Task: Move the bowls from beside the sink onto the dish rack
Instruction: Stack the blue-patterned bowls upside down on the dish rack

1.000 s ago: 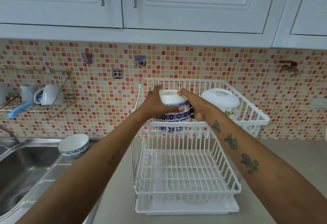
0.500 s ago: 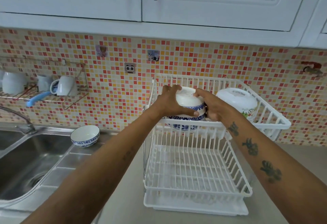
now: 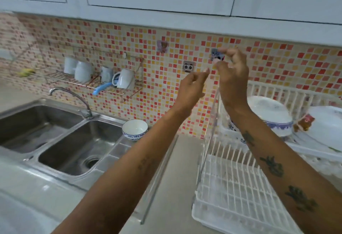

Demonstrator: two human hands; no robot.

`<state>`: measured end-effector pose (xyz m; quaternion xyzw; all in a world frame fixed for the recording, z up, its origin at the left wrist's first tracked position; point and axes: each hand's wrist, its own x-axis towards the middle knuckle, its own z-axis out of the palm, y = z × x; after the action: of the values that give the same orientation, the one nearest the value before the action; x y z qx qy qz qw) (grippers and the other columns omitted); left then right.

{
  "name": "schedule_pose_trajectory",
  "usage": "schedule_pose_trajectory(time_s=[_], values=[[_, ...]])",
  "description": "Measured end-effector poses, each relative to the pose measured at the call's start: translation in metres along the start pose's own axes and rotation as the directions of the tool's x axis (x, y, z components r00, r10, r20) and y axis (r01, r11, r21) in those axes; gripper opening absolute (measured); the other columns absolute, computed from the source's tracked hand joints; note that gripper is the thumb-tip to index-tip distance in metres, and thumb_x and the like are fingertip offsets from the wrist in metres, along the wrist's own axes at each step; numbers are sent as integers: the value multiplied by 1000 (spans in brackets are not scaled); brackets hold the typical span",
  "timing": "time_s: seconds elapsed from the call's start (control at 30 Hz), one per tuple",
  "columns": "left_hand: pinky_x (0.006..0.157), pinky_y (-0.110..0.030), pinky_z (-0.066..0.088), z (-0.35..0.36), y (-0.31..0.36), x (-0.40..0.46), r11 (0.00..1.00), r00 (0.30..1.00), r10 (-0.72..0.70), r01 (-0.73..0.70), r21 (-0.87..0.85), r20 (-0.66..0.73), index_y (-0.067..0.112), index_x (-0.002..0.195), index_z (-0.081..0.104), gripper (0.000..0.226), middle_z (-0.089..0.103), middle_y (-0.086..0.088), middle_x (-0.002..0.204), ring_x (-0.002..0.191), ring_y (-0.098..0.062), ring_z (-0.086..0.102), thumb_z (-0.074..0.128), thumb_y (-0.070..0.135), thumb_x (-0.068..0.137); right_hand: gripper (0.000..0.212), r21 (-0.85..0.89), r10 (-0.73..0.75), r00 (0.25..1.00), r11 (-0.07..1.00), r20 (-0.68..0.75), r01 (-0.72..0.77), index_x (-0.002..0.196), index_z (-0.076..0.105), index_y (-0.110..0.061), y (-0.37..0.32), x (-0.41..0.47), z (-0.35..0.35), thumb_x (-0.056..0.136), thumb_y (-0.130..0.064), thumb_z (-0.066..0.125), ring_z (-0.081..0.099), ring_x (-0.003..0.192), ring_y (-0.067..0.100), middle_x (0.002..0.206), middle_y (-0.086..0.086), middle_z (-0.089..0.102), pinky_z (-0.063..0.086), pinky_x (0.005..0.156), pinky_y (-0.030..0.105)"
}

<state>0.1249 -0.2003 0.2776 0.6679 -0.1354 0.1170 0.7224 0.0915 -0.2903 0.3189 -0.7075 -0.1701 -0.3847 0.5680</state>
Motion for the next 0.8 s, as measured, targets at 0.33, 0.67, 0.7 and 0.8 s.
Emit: schedule_pose_trajectory(time_s=[0.33, 0.67, 0.7, 0.8], values=[[78, -34, 46, -221, -101, 30, 870, 864, -489, 473, -139, -117, 14, 90, 60, 59, 66, -3, 91, 83, -22, 62, 25, 62, 96, 15, -63, 395, 795, 908, 461, -415, 84, 65, -31, 66, -29, 223, 73, -41, 61, 48, 116, 13, 121, -5, 51, 40, 102, 33], [93, -39, 42, -337, -246, 66, 702, 625, -705, 683, -201, -337, 15, 85, 58, 65, 57, -11, 112, 99, -26, 54, 24, 70, 91, 66, -243, 850, 290, 424, 439, -873, 146, 37, -21, 276, -62, 344, 89, -55, 45, 37, 134, 27, 156, 5, 30, 30, 108, 45], [94, -38, 40, -342, -259, 71, 692, 612, -716, 686, -224, -336, 14, 93, 60, 66, 56, -12, 117, 102, -26, 54, 24, 69, 92, 62, -214, 865, 281, 394, 417, -894, 146, 36, -20, 294, -66, 348, 94, -53, 41, 39, 132, 27, 155, 6, 32, 30, 108, 44], [107, -40, 34, -353, -297, 86, 686, 613, -724, 687, -238, -316, 8, 139, 47, 74, 46, -14, 145, 133, -30, 44, 21, 63, 96, 60, -193, 909, 294, 358, 296, -913, 145, 37, -14, 333, -74, 355, 97, -50, 38, 45, 131, 33, 151, 13, 38, 36, 107, 46]])
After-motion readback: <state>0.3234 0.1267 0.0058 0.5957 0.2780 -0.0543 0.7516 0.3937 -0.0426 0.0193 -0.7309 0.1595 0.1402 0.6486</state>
